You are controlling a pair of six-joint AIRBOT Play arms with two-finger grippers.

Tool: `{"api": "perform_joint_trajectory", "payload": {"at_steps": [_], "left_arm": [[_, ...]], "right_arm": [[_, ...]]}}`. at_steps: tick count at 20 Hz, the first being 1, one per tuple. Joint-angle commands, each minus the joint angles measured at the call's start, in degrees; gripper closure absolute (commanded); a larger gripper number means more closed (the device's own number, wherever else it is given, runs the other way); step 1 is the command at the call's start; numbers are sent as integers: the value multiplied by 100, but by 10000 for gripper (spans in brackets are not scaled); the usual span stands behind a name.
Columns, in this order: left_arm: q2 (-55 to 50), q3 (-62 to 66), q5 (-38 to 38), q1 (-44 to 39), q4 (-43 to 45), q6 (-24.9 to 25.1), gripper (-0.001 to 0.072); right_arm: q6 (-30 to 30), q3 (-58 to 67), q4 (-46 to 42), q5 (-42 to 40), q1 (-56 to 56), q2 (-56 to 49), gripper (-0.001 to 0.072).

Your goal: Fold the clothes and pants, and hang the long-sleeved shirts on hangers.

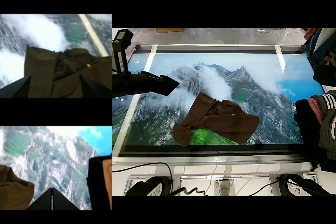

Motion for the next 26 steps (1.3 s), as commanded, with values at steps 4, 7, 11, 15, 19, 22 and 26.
{"api": "perform_joint_trajectory", "payload": {"at_steps": [4, 7, 11, 15, 19, 22, 26], "left_arm": [[-4, 0, 2, 2, 0, 0, 5], [-4, 0, 2, 2, 0, 0, 4], [-4, 0, 2, 0, -20, 0, 5], [-4, 0, 2, 0, -20, 0, 5], [-4, 0, 2, 0, -17, 0, 5], [-4, 0, 2, 0, -52, -24, 5], [-7, -2, 4, 0, -254, -24, 5]], "right_arm": [[-1248, -1010, -44, 66, 0, -212, 696], [-2131, -2643, 608, -144, 0, -212, 696], [-4256, -4839, 2715, -452, -70, -212, 697], [-4358, -6334, 3821, -1773, -713, -212, 695], [-3438, -6918, 4068, -2957, -807, -219, 460], [-2787, -6955, 4234, -3659, -807, -321, 339], [-2909, -6953, 5206, -3462, -807, -944, 339]]}}
